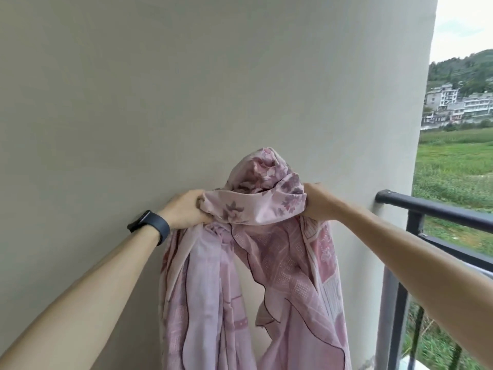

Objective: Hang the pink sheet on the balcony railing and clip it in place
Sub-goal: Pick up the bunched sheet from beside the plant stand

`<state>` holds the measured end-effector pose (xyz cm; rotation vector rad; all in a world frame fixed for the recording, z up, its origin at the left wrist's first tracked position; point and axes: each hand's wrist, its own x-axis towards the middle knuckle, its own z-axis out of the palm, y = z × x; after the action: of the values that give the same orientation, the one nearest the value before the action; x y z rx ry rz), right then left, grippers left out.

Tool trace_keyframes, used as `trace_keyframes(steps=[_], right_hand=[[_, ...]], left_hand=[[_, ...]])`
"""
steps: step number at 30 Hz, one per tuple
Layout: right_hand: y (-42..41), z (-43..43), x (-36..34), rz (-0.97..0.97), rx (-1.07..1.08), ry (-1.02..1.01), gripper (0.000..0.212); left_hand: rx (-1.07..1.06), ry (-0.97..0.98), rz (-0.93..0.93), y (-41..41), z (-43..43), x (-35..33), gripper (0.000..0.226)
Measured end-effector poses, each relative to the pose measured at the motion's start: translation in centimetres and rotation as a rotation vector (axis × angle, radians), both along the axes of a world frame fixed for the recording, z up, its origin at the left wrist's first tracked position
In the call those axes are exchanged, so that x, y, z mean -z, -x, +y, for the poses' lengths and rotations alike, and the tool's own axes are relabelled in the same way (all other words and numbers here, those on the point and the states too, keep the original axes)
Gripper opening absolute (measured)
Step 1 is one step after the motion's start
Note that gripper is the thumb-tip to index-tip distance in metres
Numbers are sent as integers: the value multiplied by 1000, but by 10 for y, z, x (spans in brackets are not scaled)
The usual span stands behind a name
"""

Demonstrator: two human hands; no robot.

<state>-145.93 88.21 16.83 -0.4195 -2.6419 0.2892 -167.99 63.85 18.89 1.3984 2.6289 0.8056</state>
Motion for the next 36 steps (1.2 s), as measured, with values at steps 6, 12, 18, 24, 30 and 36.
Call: trace_keyframes(steps=[6, 12, 18, 24, 30, 36], right_hand=[[-19, 31, -23, 191, 259, -268, 12], [-84, 51, -27, 238, 519, -551, 44], [-172, 34, -36, 367, 699, -563, 55], [-260, 39, -31, 158, 975, -611, 37], [-343, 0, -26, 90, 1087, -511, 35], [-422, -43, -19, 4, 1180, -326, 23]], left_hand=[[95, -152, -142, -47, 39, -2, 57], [255, -235, -177, -88, 91, -7, 51], [530, -233, -254, -154, 132, -27, 42], [706, -194, -389, -219, 160, -12, 56], [839, -161, -379, -305, 146, -8, 57], [734, -114, -206, -388, 106, -9, 85]])
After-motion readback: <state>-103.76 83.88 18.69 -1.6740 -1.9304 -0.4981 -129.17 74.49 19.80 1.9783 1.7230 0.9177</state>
